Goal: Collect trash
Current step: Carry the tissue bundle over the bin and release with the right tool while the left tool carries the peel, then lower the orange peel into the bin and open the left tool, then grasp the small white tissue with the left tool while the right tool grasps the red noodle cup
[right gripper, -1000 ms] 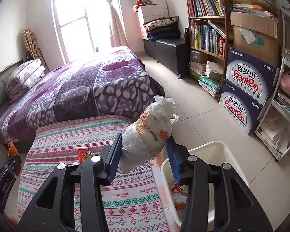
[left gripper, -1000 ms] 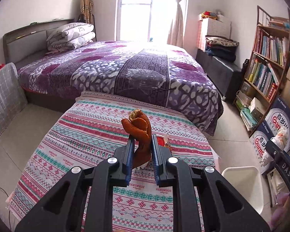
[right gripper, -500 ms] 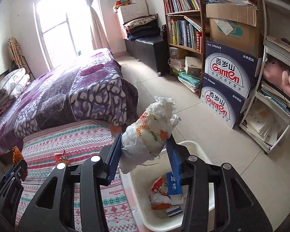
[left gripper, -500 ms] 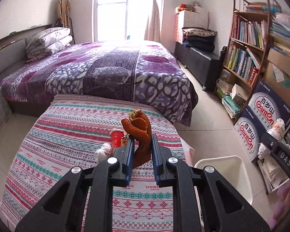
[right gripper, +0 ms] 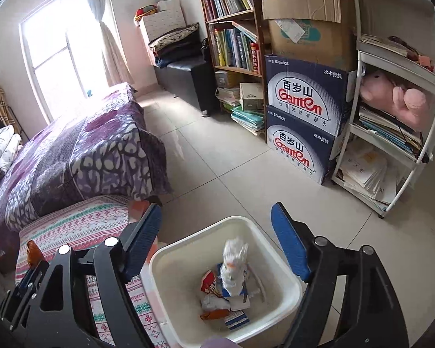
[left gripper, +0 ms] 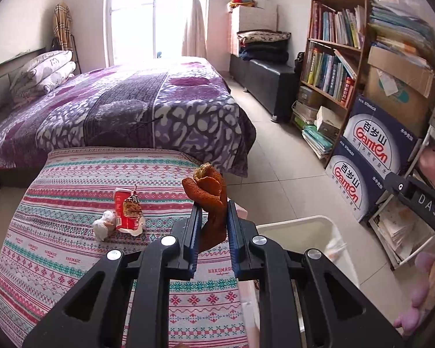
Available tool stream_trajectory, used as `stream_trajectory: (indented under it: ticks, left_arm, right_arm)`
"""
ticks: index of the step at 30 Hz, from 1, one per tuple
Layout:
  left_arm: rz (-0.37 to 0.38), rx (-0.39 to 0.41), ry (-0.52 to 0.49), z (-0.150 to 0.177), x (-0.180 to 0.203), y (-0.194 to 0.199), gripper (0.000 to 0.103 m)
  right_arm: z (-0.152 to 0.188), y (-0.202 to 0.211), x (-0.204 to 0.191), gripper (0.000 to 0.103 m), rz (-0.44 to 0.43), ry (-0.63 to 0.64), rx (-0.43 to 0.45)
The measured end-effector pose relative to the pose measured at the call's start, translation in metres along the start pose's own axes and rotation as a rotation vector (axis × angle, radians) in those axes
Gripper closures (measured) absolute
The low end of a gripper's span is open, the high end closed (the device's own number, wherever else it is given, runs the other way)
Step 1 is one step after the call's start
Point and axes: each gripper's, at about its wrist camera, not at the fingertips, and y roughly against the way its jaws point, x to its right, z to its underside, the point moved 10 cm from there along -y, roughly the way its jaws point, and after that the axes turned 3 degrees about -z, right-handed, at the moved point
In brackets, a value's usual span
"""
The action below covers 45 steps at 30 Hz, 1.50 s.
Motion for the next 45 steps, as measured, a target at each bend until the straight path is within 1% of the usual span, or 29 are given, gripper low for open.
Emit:
stream_trajectory:
  ticks: [1,6,13,23,25,26,27,30,34,36,39,45]
  left_arm:
    - [0.007,-0.003,-0.004,0.001,0.004,-0.001,0.086]
    - [0.050,-0.031,-0.017,0.008,0.029,-0.003,0.086]
    - [0.107,-0.053,-0.056,0.016,0.067,-0.006,0.086]
    - [0.214,-0.141,-0.045,0.029,0.111,-0.019,0.084]
    - [0.247,-0.172,-0.046,0.032,0.120,-0.023,0.075]
    - [0.260,-0.181,-0.048,0.033,0.123,-0.023,0.069]
    - [0.260,-0.181,-0.049,0.034,0.123,-0.024,0.065]
    - [0.252,-0.182,-0.052,0.035,0.122,-0.026,0.057]
    - [0.230,-0.173,-0.047,0.032,0.109,-0.026,0.055]
    - [0.203,-0.163,-0.047,0.030,0.098,-0.028,0.051]
    - [0.157,-0.157,-0.047,0.029,0.080,-0.032,0.049]
    - [0.046,-0.179,-0.056,0.035,0.031,-0.048,0.048]
  right_arm:
    - [-0.001,0.001,0.004,0.023,0.009,-0.009,0.004]
    - [-0.004,0.001,0.024,0.018,0.038,-0.039,0.011]
    - [-0.008,0.002,0.052,0.014,0.072,-0.073,0.021]
    - [-0.013,0.001,0.095,0.013,0.121,-0.140,0.019]
    - [-0.013,0.001,0.100,0.013,0.124,-0.150,0.020]
    - [-0.013,0.001,0.103,0.013,0.125,-0.156,0.020]
    - [-0.014,0.000,0.105,0.013,0.127,-0.160,0.020]
    - [-0.014,0.001,0.107,0.011,0.131,-0.175,0.023]
    - [-0.012,-0.002,0.101,0.008,0.121,-0.178,0.013]
    - [-0.010,-0.003,0.093,0.007,0.117,-0.161,0.005]
    - [-0.005,-0.006,0.077,0.007,0.107,-0.130,-0.008]
    - [0.008,-0.014,0.037,0.007,0.064,-0.076,-0.063]
